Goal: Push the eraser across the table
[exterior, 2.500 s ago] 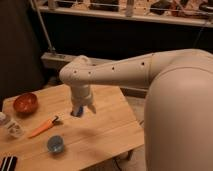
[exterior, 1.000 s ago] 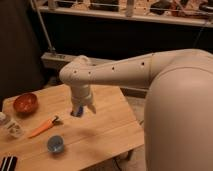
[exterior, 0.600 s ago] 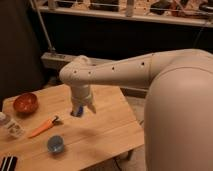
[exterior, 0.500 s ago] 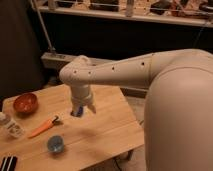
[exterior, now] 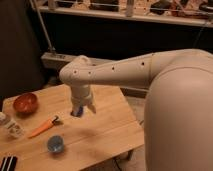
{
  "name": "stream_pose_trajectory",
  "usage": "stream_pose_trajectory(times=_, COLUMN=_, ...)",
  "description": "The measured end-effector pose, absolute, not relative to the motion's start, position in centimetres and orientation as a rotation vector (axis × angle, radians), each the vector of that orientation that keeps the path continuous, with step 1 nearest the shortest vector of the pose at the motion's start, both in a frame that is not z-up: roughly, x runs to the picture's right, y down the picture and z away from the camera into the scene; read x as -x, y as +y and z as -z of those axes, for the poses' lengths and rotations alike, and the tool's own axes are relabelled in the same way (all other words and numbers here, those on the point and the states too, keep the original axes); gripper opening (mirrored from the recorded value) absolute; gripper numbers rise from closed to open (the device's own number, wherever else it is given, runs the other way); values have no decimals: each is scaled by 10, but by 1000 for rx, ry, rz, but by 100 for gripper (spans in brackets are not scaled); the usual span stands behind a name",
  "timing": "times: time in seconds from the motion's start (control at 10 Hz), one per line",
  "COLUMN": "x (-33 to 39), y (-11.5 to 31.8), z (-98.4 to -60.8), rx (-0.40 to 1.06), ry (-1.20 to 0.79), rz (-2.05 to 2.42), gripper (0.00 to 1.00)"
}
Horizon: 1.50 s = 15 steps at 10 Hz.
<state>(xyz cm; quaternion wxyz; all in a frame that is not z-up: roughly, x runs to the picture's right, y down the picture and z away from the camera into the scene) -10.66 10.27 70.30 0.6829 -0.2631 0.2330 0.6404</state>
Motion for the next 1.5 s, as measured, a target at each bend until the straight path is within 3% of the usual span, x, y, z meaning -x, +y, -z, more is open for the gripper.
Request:
stream_pose_trajectory(times=0.6, x=116, y=102, z=-701, rx=586, ry=483, rz=-1392, gripper=65)
stream_pose_trajectory(times=1.1, x=163, y=99, z=-673, rx=557, ry=371, rz=-1236, gripper=65)
stream_pose_trajectory(times=1.5, x=224, y=161, z=-664, rx=584, ry=392, rz=-975, gripper=65)
